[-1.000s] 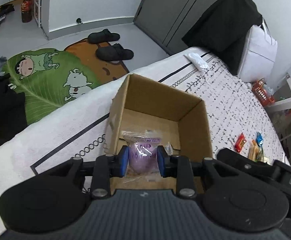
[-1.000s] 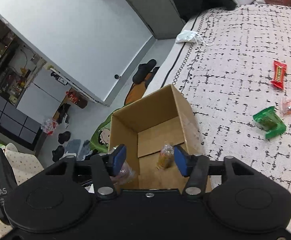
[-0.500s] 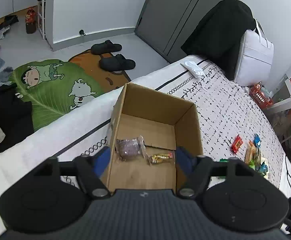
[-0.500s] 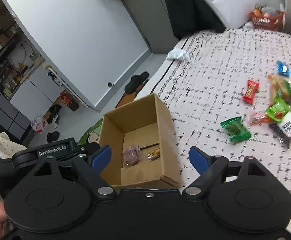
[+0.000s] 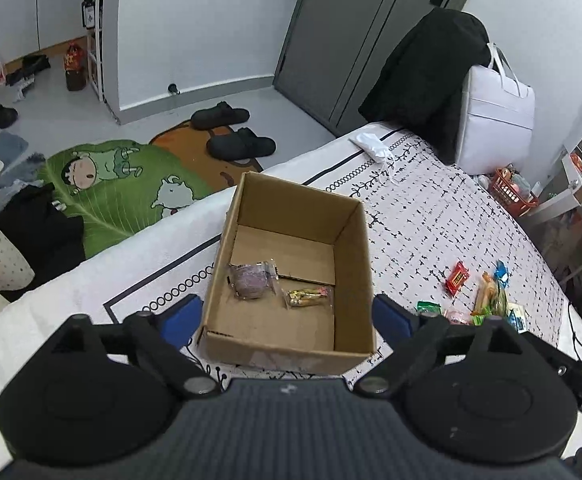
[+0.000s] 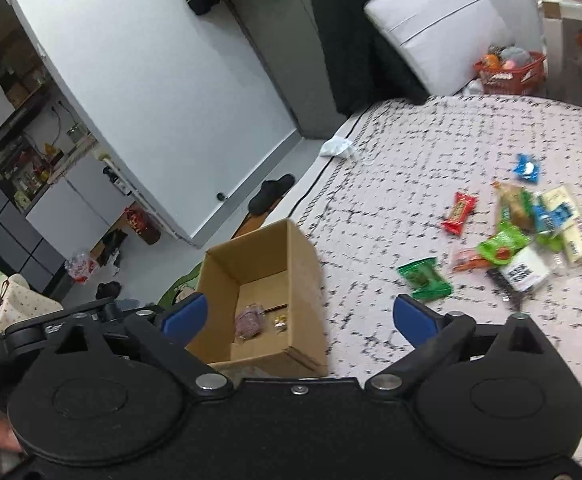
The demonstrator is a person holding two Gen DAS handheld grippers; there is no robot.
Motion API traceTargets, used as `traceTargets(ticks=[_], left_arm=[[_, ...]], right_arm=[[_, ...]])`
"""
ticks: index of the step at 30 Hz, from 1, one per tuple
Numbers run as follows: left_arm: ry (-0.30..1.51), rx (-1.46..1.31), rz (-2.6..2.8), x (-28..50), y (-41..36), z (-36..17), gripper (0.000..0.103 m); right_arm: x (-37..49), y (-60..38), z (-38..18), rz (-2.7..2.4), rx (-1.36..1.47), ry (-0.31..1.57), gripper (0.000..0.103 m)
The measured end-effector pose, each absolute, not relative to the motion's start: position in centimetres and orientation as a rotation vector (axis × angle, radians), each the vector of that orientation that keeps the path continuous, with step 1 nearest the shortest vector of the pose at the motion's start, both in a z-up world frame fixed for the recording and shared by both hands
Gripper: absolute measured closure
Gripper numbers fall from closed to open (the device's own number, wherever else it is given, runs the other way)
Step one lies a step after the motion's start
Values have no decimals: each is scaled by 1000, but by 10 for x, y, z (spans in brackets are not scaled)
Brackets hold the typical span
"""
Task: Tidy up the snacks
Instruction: 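Move both open tools back from the box to the snack pile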
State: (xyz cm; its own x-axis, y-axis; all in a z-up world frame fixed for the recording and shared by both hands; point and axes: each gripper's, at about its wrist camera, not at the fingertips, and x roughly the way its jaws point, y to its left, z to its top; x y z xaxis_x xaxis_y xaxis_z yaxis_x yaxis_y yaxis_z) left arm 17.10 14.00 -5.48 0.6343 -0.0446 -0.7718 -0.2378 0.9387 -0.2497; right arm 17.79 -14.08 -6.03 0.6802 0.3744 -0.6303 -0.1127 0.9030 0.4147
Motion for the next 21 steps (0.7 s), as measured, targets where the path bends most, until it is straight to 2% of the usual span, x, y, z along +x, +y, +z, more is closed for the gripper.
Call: traceTargets(ticks=[5,21], left_arm=[[848,-331,110,160,121,-45,0],[800,-302,31,149,47,-36,0]], right_arm=[[171,-169,-55,245,413,739,0],[148,-243,-49,158,428,687,0]])
